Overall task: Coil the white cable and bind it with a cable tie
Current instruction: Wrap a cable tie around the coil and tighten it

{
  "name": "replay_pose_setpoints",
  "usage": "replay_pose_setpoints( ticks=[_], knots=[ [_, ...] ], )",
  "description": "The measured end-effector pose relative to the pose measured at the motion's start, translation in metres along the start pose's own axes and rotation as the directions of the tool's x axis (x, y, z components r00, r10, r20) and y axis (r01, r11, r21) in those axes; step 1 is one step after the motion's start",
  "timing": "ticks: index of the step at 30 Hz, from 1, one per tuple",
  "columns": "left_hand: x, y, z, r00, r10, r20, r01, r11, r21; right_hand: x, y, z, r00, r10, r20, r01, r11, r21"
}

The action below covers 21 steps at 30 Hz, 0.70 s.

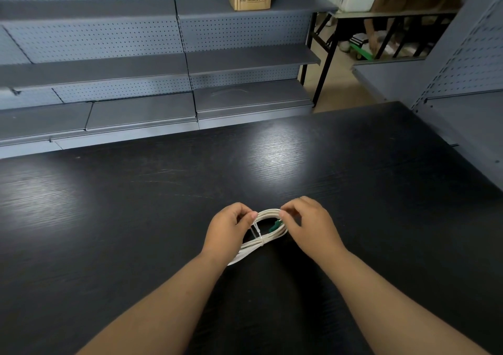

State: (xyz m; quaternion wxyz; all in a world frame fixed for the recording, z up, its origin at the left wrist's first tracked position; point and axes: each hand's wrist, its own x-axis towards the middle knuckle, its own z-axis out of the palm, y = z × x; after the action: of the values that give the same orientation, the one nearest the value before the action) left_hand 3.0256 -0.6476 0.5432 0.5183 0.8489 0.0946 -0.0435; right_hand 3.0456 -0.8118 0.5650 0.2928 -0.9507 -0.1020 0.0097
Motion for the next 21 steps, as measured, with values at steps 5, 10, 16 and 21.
replay_pose_setpoints(
  ticks=[5,10,16,21],
  knots=[
    [0.001,-0.002,0.0,1.0,0.021,-0.011,-0.022,0.998,-0.053,-0.013,-0.015,0.011,0.977,-0.183,0.11,0.193,0.978,-0.081],
    [0.001,-0.003,0.001,0.999,0.033,-0.025,-0.035,0.997,-0.061,-0.016,-0.027,0.025,0.998,-0.041,0.049,0.045,0.996,-0.081],
    [0.0,-0.003,0.002,0.999,0.034,-0.034,-0.036,0.998,-0.053,-0.017,-0.035,0.032,0.999,0.044,0.012,-0.043,0.991,-0.125],
    [0.0,-0.003,0.0,0.999,0.024,-0.033,-0.026,0.997,-0.072,-0.018,-0.04,0.034,0.997,0.078,-0.016,-0.079,0.994,-0.069]
  ],
)
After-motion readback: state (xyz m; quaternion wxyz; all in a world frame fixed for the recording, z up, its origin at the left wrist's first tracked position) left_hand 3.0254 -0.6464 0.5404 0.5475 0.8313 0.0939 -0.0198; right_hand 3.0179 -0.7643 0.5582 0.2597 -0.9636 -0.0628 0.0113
